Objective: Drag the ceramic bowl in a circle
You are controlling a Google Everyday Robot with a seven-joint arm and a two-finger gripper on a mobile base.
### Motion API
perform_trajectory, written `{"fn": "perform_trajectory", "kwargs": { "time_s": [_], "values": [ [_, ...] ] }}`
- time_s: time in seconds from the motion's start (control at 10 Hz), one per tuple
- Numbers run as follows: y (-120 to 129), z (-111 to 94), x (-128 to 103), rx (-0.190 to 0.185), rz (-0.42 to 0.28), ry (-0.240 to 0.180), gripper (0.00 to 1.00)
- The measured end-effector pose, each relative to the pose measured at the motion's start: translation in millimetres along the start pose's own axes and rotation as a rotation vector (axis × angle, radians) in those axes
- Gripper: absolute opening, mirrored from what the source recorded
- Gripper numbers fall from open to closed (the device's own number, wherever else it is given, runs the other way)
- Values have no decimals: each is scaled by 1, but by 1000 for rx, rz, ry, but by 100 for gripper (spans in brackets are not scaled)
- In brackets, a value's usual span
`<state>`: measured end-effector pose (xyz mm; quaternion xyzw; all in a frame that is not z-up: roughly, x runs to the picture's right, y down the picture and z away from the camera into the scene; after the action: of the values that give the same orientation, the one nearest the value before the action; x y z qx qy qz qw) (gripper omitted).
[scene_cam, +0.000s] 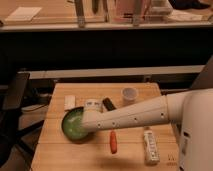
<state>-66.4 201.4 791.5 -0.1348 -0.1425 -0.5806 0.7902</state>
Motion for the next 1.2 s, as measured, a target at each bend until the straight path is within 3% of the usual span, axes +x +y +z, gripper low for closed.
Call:
{"fn": "perform_trajectory", "kwargs": {
  "time_s": [1.2],
  "values": [
    [-6, 0, 0, 22, -46, -3, 3]
  ]
}}
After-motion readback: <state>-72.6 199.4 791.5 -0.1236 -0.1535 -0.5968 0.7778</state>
